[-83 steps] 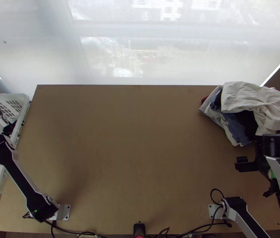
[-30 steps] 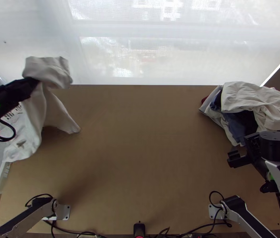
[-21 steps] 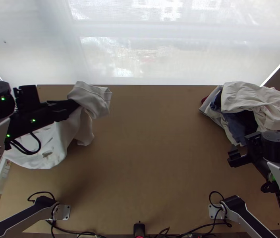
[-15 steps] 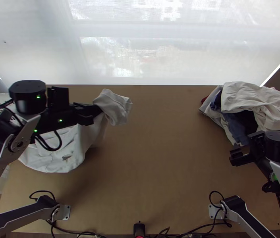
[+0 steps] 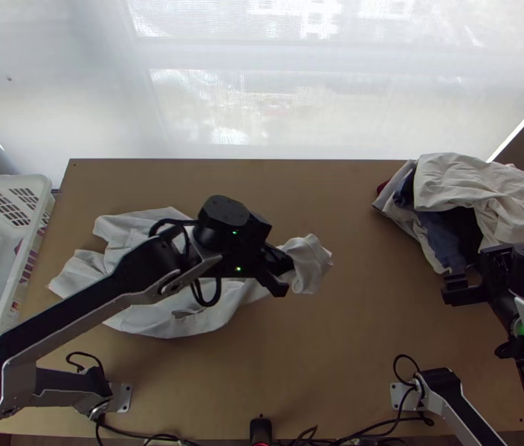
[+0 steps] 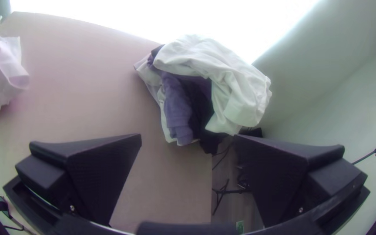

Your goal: Fold the t-shirt

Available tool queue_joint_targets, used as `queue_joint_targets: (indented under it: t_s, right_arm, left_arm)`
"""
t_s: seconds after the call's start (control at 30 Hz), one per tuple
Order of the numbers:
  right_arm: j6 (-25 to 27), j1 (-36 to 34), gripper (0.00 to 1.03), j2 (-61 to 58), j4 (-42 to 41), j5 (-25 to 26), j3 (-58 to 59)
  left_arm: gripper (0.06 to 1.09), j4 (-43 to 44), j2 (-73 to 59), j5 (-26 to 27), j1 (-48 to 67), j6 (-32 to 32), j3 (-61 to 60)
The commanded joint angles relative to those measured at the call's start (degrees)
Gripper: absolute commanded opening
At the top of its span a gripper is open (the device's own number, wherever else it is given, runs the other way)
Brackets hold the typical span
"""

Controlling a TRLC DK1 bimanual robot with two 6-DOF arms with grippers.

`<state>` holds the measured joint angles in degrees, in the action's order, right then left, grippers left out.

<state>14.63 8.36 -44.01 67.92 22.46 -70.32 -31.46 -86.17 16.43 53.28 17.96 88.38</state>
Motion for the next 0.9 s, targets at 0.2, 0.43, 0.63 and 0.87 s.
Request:
queue_joint_targets:
  t_s: [0.2,0.43,0.63,0.87]
  right_arm:
    - [-0.1,-2.6,0.98,0.9,-0.2,-0.1,1.7]
    - [-0.1,1.8,0.98,-1.4,-2.4,-0.1,2.6]
    - [2.1,5.6,0.98,-1.9,-5.0,-0.1,5.5]
    - [1.0,14.8,0.98,-8.1,-12.2,-1.2,6.9]
  left_arm:
    - [0.09,10.8,-17.6,-9.7,5.5,2.6,9.8]
    - [0.45,12.2,-24.3,-11.2,6.7,0.9,16.7]
    - [0.95,0.9,-17.9,-11.9,2.4,-10.2,18.7]
    - [1.02,-15.5,-6.2,-11.9,-9.3,-14.9,18.5]
